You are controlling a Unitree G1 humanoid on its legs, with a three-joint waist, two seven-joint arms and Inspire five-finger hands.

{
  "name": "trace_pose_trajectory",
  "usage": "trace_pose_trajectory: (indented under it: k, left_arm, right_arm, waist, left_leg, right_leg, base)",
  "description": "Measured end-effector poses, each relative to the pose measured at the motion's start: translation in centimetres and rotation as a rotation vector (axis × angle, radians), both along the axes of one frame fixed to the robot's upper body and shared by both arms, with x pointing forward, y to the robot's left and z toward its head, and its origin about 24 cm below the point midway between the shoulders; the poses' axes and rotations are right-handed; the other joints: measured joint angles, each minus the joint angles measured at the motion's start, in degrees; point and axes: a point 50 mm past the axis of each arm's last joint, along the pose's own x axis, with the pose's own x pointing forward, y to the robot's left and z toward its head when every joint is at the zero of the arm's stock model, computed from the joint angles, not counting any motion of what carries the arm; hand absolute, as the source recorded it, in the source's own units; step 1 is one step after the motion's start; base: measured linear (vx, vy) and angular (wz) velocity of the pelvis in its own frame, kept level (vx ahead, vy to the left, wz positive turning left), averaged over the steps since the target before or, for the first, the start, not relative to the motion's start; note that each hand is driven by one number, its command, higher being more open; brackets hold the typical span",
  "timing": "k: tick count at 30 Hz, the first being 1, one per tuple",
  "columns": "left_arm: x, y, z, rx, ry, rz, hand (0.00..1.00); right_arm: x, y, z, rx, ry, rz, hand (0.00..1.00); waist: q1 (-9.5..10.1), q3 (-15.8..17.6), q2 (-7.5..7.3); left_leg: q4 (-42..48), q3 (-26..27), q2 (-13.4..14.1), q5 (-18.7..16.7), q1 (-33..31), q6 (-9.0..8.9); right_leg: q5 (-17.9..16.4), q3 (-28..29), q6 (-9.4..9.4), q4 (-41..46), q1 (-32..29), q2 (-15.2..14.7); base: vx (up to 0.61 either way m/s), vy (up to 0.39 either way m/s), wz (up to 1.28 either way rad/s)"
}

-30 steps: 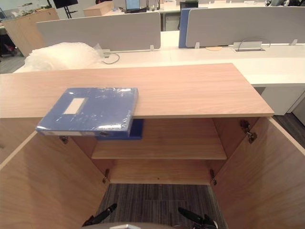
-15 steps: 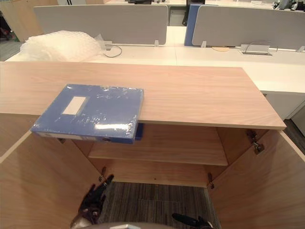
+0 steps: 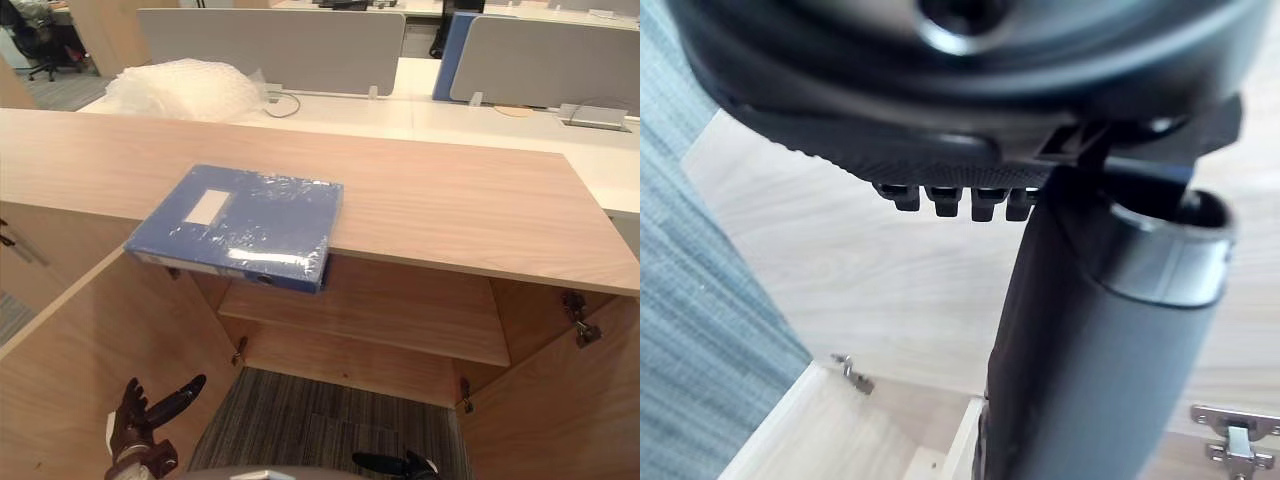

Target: Walk over to the cabinet, pick up the folder, carry it to the office cabinet, place the folder inside the office cabinet, then close the office cabinet door

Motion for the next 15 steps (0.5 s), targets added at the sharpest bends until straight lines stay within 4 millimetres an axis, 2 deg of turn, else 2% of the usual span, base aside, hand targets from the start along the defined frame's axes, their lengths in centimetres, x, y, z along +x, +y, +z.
trace_pose_trajectory:
  k: [6, 12, 15]
  left_arm:
    - [1.3, 0.2, 4.0, 0.244, -0.073, 0.003, 1.0]
    - [2.3, 0.9, 9.3, 0.617, -0.148, 0.082, 1.0]
    - [2.7, 0.6, 11.8, 0.75, -0.211, 0.112, 1.0]
  right_arm:
    - [-0.1, 0.3, 0.0, -0.026, 0.004, 0.042, 1.0]
    - [-0.3, 0.9, -0.1, -0.054, 0.014, 0.085, 1.0]
    - [-0.3, 0.9, -0.1, -0.062, 0.008, 0.113, 1.0]
  waist:
    - [0.83, 0.2, -0.54]
    - [1.88, 0.0, -1.28]
    - [2.19, 0.1, -1.13]
  left_leg:
    - [0.5, -2.8, -0.2, 0.5, -0.8, -0.2]
    - [1.4, -6.8, -0.2, 0.9, -2.8, -0.73]
    - [1.7, -7.8, -0.1, 1.0, -3.4, -0.91]
  right_leg:
    - [-0.2, -2.4, 0.1, -0.1, 1.3, -0.1]
    - [-1.3, -5.9, -0.25, 0.7, 1.4, 0.2]
    - [-1.5, -6.6, -0.43, 0.7, 1.3, 0.4]
  base:
    - [-0.04, -0.027, 0.24]
    - [-0.02, -0.058, 0.32]
    - [0.0, -0.048, 0.18]
